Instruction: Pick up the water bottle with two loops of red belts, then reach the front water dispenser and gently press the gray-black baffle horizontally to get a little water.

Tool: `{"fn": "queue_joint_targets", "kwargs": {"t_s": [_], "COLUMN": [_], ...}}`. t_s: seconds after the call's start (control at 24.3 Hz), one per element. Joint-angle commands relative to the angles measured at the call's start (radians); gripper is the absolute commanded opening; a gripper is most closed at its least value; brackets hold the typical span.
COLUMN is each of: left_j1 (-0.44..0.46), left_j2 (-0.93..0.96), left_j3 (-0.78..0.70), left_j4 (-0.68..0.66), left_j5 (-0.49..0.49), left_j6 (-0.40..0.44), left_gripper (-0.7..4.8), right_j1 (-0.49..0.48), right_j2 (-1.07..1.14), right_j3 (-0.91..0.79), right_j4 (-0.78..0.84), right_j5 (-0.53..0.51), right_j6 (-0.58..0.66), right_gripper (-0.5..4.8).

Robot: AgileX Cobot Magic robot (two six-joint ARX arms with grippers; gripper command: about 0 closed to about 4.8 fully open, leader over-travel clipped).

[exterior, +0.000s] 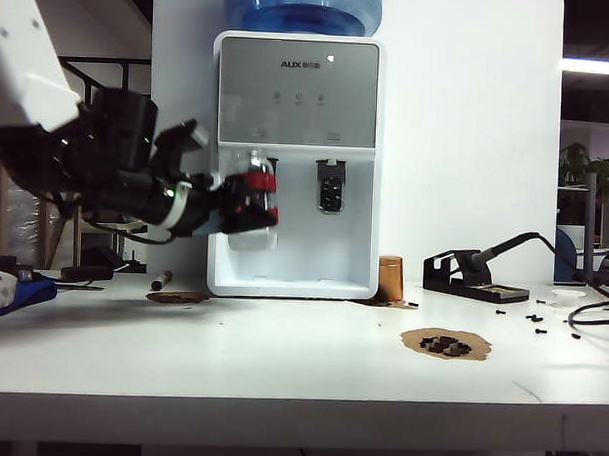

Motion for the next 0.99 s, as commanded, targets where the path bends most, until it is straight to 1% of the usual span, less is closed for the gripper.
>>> {"fn": "queue_joint_targets", "kwargs": {"t_s": [0.04,0.12,0.16,0.21,0.25,0.29,0.33,0.54,0.66,0.82,0.99], "left_j1": [-0.002,-0.002,0.000,0.001,0.001,-0.001,-0.006,-0.012,-0.012,-0.012,-0.012], "left_j2": [-0.045,-0.053,-0.054,-0.054,-0.053,-0.053,-0.053,-0.052,-0.051,-0.051,-0.048], "left_j3": [-0.066,-0.108,-0.129,-0.145,-0.153,-0.178,-0.190,-0.195,-0.195,-0.199,-0.225], "left_j4": [0.043,0.042,0.047,0.049,0.049,0.049,0.053,0.055,0.037,-0.021,-0.019], "left_j5": [0.041,0.068,0.097,0.117,0.126,0.170,0.184,0.195,0.195,0.214,0.216], "left_j6": [0.003,0.007,0.008,0.023,0.034,0.074,0.085,0.093,0.140,0.210,0.216], "left_gripper": [-0.04,-0.04,-0.04,-0.04,-0.04,-0.04,-0.04,-0.04,-0.04,-0.04,-0.04], "right_j1": [0.001,0.001,0.001,0.001,0.001,0.001,0.001,0.001,0.001,0.001,0.000], "right_j2": [-0.006,-0.010,-0.017,-0.024,-0.030,-0.046,-0.056,-0.104,-0.130,-0.163,-0.194], "right_j3": [0.004,0.004,0.004,0.004,0.004,0.004,0.004,0.004,0.004,0.004,0.003], "right_j4": [-0.018,-0.048,-0.068,-0.085,-0.091,-0.106,-0.111,-0.130,-0.171,-0.243,-0.285], "right_j5": [-0.059,-0.091,-0.078,-0.043,-0.020,0.023,0.028,0.035,0.077,0.100,0.140], "right_j6": [-0.002,-0.013,-0.028,-0.037,-0.040,-0.050,-0.055,-0.057,-0.075,-0.126,-0.140], "right_gripper": [4.49,4.49,4.49,4.48,4.48,4.49,4.49,4.49,4.49,4.49,4.49]}}
